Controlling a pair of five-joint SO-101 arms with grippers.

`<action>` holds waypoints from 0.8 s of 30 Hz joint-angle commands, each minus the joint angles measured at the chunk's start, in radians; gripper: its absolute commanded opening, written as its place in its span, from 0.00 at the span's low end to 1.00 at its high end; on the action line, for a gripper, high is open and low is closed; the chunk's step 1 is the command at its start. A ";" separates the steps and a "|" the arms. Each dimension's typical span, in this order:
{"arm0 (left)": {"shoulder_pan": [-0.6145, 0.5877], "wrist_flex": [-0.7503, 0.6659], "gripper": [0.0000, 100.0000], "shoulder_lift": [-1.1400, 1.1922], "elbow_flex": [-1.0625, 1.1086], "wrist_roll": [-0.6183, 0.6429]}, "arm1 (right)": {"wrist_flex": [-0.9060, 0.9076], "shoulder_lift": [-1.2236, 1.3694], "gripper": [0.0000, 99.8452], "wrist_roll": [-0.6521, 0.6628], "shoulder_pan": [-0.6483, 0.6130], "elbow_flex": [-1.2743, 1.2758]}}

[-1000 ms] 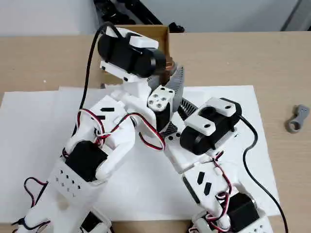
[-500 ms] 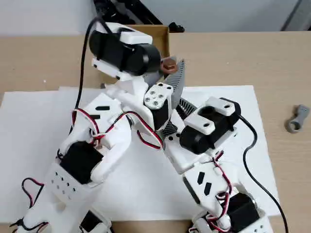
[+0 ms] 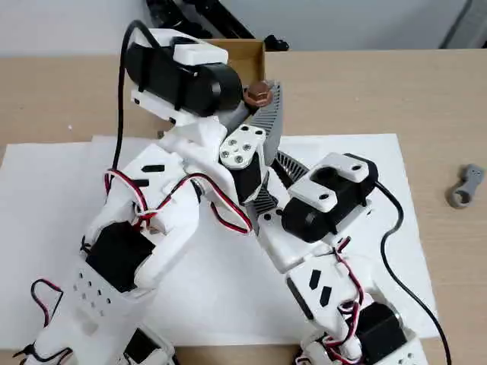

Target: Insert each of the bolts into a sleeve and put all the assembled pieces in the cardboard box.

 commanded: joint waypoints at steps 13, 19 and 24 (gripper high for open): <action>-0.081 -0.034 0.01 -0.005 0.064 0.049 | 0.001 -0.010 0.00 0.008 -0.005 -0.009; -0.041 -0.037 0.01 -0.008 0.119 0.052 | 0.001 -0.010 0.00 0.008 -0.005 -0.009; 0.011 -0.043 0.01 -0.003 0.145 0.052 | 0.001 -0.010 0.00 0.008 -0.005 -0.009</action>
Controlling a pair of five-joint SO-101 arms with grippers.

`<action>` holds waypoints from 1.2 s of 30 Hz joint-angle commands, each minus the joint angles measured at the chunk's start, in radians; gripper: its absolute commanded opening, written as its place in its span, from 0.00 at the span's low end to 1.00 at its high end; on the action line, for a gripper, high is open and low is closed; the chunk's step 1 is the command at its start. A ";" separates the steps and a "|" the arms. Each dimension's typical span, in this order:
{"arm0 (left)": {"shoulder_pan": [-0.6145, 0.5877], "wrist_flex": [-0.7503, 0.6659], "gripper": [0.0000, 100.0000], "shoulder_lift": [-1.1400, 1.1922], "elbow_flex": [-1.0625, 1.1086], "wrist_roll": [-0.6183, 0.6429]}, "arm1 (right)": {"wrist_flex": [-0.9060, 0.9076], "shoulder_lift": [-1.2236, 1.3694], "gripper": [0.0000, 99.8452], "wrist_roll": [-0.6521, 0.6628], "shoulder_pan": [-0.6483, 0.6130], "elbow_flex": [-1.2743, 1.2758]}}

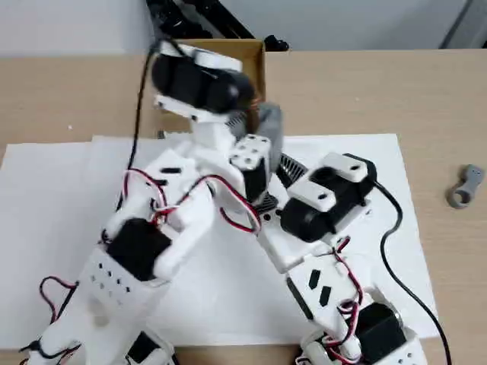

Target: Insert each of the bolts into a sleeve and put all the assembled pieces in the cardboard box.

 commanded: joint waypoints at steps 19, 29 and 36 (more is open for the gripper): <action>-0.037 -0.009 0.09 0.028 -0.010 0.005 | 0.002 -0.010 0.00 0.072 -0.038 -0.038; -0.037 0.055 0.10 0.026 -0.122 0.005 | -0.001 -0.010 0.00 0.094 -0.041 -0.051; -0.037 0.055 0.10 0.035 -0.209 0.002 | 0.001 -0.010 0.00 0.094 -0.041 -0.083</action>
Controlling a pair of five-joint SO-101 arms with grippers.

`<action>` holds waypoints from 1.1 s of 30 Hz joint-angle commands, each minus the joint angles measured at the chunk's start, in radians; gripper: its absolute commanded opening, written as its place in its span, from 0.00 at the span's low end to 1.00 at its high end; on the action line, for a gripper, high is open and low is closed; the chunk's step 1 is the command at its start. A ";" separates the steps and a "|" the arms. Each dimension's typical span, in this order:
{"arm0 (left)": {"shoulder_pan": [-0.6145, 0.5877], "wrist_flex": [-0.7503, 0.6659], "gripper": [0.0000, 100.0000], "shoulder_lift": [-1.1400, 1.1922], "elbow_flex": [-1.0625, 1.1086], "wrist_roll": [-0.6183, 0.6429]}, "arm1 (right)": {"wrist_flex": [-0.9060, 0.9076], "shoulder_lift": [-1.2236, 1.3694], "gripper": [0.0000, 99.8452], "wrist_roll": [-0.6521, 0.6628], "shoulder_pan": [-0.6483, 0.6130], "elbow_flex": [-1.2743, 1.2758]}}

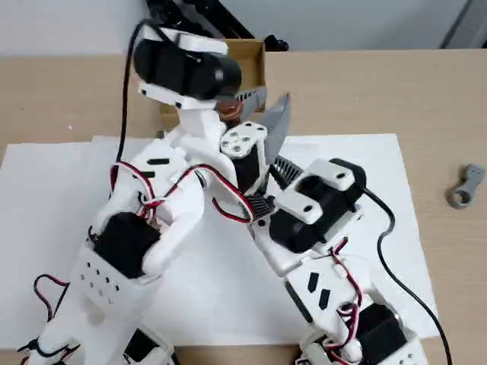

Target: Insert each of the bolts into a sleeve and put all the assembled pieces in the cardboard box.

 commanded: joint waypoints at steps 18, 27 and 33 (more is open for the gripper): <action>-0.002 0.000 0.01 0.048 -0.090 -0.091 | 0.001 -0.010 0.00 0.011 -0.008 -0.072; 0.002 0.000 0.01 0.077 -0.016 -0.092 | 0.053 -0.102 0.00 0.012 -0.008 -0.072; 0.084 -0.006 0.01 0.083 0.022 -0.094 | 0.101 -0.136 0.00 0.011 -0.008 -0.072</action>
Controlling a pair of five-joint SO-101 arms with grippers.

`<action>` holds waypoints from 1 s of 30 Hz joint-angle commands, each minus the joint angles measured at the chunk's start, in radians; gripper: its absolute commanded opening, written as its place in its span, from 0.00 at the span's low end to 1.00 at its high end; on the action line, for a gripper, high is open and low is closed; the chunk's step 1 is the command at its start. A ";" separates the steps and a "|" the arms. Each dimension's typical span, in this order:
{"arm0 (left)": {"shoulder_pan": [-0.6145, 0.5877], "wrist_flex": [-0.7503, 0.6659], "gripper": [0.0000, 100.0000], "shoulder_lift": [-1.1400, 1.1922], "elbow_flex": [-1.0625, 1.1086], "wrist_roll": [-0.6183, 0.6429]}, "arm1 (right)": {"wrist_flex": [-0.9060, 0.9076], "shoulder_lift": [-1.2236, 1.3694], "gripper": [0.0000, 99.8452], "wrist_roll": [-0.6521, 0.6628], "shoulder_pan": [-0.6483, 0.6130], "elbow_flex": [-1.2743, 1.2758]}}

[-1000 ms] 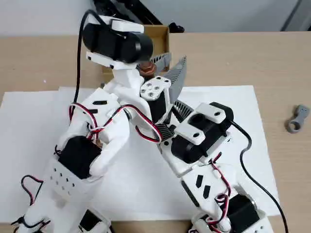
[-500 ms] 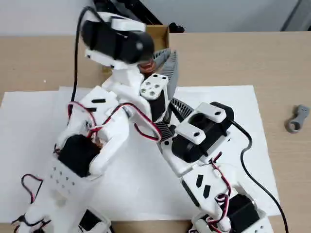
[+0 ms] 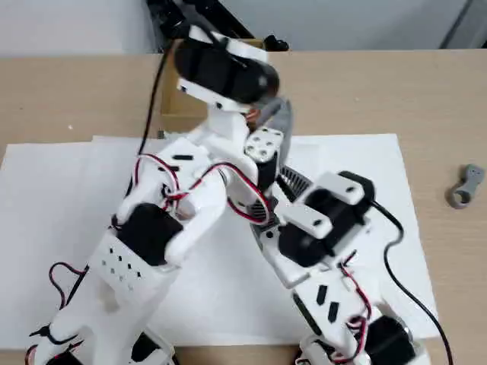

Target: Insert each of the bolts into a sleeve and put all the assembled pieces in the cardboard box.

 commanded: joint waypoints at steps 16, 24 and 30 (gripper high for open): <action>0.038 -0.028 0.01 -0.002 0.030 -0.002 | -0.001 -0.033 0.00 0.008 -0.010 -0.074; 0.038 -0.012 0.08 0.005 -0.102 0.029 | -0.001 -0.033 0.00 0.008 -0.010 -0.074; 0.038 0.014 0.09 0.006 -0.191 0.023 | -0.001 -0.033 0.00 0.008 -0.010 -0.074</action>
